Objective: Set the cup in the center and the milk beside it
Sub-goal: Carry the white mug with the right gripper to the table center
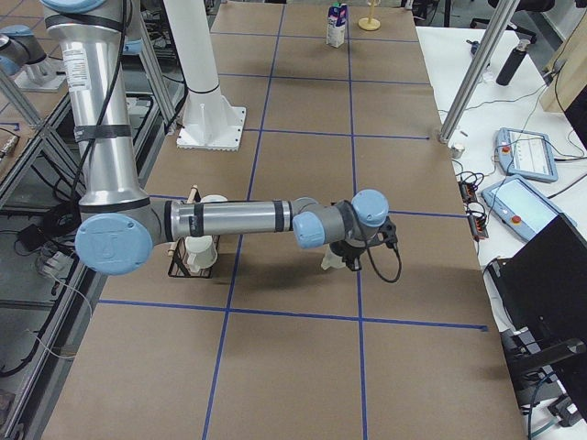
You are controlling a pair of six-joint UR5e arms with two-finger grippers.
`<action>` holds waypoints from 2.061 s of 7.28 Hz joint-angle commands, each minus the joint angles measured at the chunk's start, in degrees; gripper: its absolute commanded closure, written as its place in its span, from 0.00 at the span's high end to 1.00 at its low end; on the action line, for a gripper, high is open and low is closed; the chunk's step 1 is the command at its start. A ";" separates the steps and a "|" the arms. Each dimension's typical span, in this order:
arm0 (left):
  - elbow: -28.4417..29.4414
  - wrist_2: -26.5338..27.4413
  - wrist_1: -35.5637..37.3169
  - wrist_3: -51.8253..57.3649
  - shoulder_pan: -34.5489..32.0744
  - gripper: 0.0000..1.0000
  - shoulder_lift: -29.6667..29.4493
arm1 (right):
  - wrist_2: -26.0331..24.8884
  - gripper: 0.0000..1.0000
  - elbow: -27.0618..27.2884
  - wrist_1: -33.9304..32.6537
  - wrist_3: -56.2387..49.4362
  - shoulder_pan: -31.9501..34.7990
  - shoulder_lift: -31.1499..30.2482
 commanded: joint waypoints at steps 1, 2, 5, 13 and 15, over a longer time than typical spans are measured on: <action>0.16 0.00 -0.01 0.21 0.00 0.99 0.00 | -0.03 0.00 -0.51 -7.45 15.39 -4.88 16.64; -0.01 -0.09 0.08 0.04 0.00 0.99 -0.09 | -2.38 0.00 -0.60 -6.93 26.88 -10.66 22.10; 0.86 -3.34 0.08 -0.05 0.09 0.99 -0.09 | -16.25 0.00 -7.52 -6.75 46.46 -26.24 37.15; 2.18 -3.34 0.08 -0.14 0.00 0.99 -0.79 | -22.62 0.03 -12.03 -0.42 52.75 -36.83 40.09; 2.27 -3.34 0.08 -0.14 0.09 0.99 -0.88 | -22.71 0.99 -10.55 -0.51 52.92 -36.65 40.08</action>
